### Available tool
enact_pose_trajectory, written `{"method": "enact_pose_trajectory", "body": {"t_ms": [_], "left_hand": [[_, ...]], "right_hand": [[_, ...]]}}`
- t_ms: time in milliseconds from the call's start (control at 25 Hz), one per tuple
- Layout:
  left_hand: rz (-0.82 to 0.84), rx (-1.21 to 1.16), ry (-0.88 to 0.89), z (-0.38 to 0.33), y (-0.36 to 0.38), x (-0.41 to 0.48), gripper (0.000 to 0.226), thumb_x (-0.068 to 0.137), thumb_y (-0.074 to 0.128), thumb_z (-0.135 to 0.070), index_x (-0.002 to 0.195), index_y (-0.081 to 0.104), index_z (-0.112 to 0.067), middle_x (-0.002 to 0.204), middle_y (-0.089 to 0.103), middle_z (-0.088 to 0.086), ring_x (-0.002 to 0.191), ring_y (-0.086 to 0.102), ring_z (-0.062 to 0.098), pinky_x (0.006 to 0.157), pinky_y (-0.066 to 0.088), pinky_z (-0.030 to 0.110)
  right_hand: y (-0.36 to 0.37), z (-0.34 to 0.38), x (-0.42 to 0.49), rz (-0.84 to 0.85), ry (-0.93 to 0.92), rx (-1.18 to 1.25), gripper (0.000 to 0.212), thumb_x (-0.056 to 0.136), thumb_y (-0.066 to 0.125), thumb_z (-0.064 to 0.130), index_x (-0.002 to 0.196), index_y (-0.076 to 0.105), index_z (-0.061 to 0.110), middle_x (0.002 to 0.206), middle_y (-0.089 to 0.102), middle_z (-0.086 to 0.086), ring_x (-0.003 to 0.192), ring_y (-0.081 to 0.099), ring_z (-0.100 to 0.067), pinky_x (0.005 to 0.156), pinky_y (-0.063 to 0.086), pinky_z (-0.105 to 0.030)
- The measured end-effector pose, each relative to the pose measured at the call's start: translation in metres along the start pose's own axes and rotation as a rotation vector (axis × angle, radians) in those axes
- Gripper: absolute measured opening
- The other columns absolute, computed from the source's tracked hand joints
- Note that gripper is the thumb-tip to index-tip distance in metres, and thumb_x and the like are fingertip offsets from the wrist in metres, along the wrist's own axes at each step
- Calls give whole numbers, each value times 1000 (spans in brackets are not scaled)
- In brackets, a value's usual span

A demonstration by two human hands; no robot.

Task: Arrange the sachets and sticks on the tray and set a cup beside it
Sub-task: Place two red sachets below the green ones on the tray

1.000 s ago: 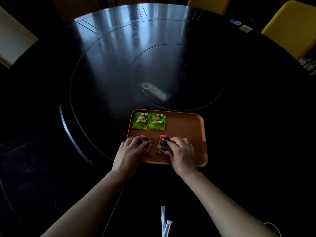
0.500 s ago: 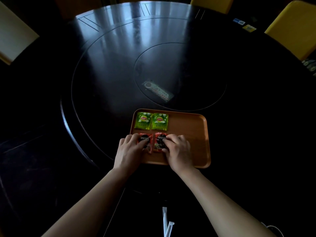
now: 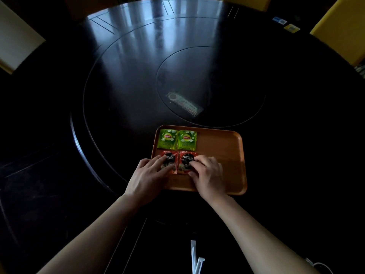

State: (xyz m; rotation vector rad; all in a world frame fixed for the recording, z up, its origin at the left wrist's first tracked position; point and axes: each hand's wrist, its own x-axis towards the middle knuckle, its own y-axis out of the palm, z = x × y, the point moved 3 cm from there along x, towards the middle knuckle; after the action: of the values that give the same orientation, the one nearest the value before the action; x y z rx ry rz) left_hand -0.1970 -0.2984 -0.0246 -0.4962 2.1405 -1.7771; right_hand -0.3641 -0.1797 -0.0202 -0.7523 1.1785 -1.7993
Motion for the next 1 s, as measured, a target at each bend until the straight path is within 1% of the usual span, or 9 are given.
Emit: {"method": "enact_pose_trajectory", "body": {"t_ms": [160, 240, 400, 680, 760, 880, 920, 1000], "left_hand": [[36, 13, -44, 5, -2, 3, 52, 86, 66, -41, 135, 53, -31, 145, 52, 17, 132, 51, 34, 101, 41, 53], [47, 15, -39, 7, -1, 2, 54, 86, 65, -41, 137, 51, -30, 147, 50, 17, 133, 50, 34, 103, 40, 54], [54, -3, -23, 8, -1, 1, 56, 88, 64, -40, 141, 49, -29, 152, 43, 18, 140, 42, 33, 111, 34, 55], [38, -58, -20, 8, 0, 1, 56, 91, 61, -37, 145, 45, -30, 158, 35, 15, 146, 31, 30, 117, 26, 53], [41, -77, -23, 10, -2, 3, 57, 91, 62, -37, 145, 45, -31, 158, 34, 14, 146, 31, 30, 116, 27, 53], [28, -103, -36, 0, 1, -18, 52, 92, 60, -37, 142, 47, -32, 156, 38, 15, 144, 35, 32, 114, 32, 54], [33, -109, -20, -10, 6, -32, 50, 92, 61, -35, 141, 49, -30, 154, 41, 15, 142, 38, 33, 112, 35, 53], [-6, -130, -22, -13, 5, -33, 48, 89, 64, -30, 136, 55, -26, 145, 51, 15, 133, 48, 36, 105, 42, 52]], "right_hand": [[1, 5, 3, 4, 1, -5, 32, 82, 73, 20, 113, 69, 17, 123, 62, -2, 108, 52, -29, 83, 43, -43], [2, 5, 4, 9, 4, -3, 32, 82, 74, 20, 113, 69, 17, 123, 62, -3, 108, 52, -29, 83, 43, -44], [3, 6, 6, 4, 24, -5, 32, 80, 76, 20, 112, 70, 19, 122, 62, -2, 108, 53, -29, 82, 43, -43], [6, 7, 8, -11, 12, -6, 31, 79, 77, 20, 110, 71, 20, 120, 63, -1, 107, 53, -29, 81, 42, -42], [7, 6, 10, -9, 4, 4, 32, 80, 76, 21, 111, 71, 21, 122, 63, -1, 108, 53, -28, 82, 43, -42], [6, 4, -12, 15, 16, 35, 33, 82, 75, 24, 114, 69, 20, 123, 63, 0, 109, 53, -27, 83, 44, -42], [7, 3, -31, 15, 30, 54, 33, 82, 75, 25, 114, 69, 19, 121, 63, -1, 108, 53, -27, 82, 46, -42], [4, -3, -33, -25, 18, 121, 30, 82, 76, 23, 110, 70, 16, 115, 65, -3, 103, 56, -28, 81, 49, -43]]}}
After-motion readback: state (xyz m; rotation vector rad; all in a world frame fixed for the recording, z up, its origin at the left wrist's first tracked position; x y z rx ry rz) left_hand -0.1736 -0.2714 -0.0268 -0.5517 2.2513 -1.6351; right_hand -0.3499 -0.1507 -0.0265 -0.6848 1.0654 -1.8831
